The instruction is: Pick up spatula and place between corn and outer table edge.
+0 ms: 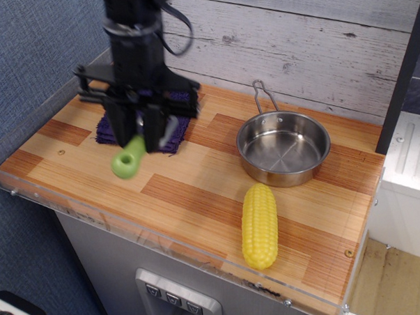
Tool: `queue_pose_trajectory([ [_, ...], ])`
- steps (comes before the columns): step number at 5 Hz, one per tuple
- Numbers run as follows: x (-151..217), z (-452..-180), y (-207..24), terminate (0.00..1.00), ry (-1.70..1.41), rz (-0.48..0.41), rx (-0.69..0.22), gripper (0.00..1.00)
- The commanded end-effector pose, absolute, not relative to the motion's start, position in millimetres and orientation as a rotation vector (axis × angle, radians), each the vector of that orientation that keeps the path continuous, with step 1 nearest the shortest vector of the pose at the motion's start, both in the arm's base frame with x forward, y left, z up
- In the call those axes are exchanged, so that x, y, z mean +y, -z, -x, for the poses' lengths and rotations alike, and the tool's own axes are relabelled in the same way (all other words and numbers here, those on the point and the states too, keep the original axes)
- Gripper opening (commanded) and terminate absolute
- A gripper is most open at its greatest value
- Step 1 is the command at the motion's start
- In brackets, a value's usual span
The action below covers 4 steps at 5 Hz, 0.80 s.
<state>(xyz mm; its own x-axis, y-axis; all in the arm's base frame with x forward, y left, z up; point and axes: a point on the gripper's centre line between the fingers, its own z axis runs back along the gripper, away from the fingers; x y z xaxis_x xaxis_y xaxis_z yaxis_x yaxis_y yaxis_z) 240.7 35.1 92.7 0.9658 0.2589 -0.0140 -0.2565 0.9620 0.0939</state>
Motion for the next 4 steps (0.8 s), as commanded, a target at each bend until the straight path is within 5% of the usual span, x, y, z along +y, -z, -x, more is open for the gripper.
queue_pose_trajectory([
  [1, -25.7, -245.0, -90.9, 0.0, -0.235, -0.157, -0.042, 0.0],
  [4, -104.8, -266.8, -45.5, 0.0, -0.176, -0.119, -0.099, 0.0],
])
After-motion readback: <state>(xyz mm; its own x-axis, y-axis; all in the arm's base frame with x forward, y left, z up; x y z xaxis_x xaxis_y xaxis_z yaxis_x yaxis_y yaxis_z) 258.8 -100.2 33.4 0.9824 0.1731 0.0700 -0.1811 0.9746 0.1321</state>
